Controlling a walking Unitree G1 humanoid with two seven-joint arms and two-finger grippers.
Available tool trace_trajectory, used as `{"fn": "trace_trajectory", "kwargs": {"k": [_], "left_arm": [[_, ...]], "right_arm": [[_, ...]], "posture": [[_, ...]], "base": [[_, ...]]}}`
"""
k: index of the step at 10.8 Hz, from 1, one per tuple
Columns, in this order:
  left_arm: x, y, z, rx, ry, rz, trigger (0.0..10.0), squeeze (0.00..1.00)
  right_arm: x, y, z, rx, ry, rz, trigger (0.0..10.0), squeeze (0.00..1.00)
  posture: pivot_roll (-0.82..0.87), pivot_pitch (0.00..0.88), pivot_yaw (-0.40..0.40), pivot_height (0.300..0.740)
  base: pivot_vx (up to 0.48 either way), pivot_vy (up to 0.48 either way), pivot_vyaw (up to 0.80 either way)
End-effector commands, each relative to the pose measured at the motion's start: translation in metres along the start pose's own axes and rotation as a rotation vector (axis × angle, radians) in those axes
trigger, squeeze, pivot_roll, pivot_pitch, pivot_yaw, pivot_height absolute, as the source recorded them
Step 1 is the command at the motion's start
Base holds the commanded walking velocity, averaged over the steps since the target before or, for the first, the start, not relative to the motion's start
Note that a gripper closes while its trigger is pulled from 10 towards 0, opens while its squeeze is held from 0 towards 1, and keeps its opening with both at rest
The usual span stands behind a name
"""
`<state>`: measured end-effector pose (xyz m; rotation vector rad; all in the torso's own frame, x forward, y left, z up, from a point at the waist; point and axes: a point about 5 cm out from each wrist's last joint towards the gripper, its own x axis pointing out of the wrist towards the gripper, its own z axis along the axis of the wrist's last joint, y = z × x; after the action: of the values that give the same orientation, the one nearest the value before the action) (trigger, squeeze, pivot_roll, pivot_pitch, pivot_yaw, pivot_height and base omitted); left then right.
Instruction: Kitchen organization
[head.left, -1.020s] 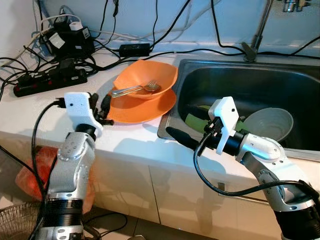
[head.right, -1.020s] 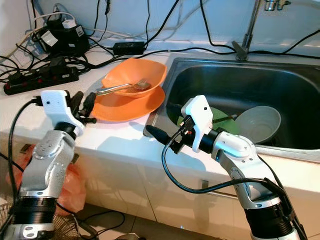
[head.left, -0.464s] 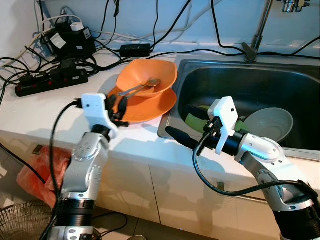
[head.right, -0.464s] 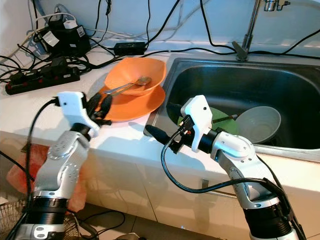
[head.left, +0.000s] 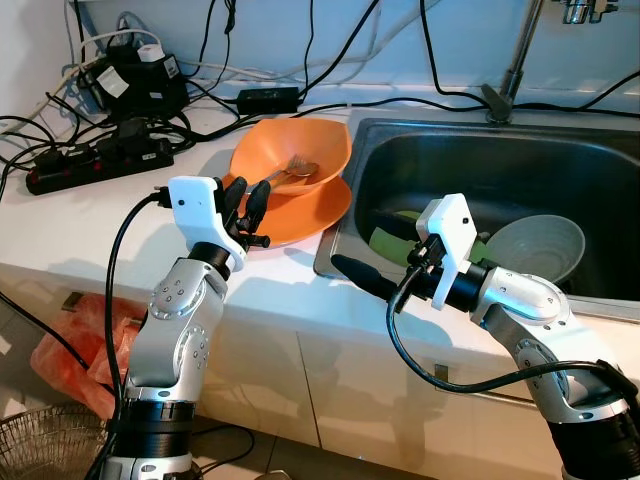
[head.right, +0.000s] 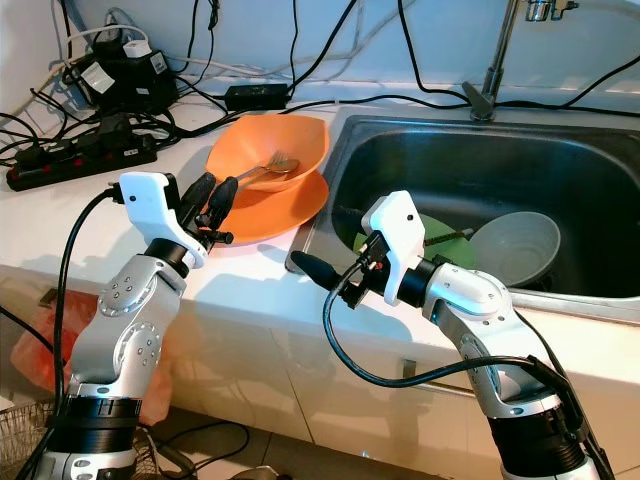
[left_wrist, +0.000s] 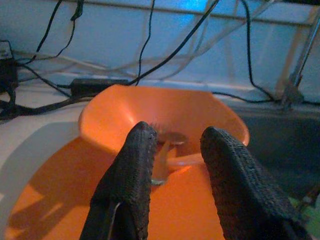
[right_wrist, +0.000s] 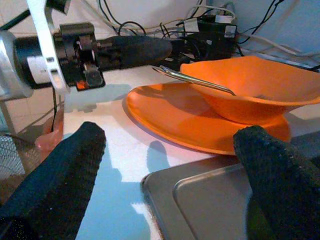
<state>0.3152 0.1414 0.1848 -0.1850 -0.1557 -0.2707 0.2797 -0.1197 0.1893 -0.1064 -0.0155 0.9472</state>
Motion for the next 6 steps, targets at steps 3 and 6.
{"fn": "trace_trajectory", "kwargs": {"k": [3, 6], "left_arm": [[-0.001, 0.003, 0.011, -0.003, -0.019, 0.011, 10.0, 0.0], [0.0, 0.021, 0.001, -0.041, 0.036, 0.057, 10.0, 0.0]], "right_arm": [[0.004, 0.002, 0.005, -0.013, -0.012, 0.028, 10.0, 0.0], [0.003, 0.002, 0.005, -0.012, -0.01, 0.027, 10.0, 0.0]], "posture": [[0.12, 0.04, 0.098, 0.74], [0.12, 0.041, 0.099, 0.74]], "base": [[0.0, 0.0, 0.0], [0.0, 0.0, 0.0]]}}
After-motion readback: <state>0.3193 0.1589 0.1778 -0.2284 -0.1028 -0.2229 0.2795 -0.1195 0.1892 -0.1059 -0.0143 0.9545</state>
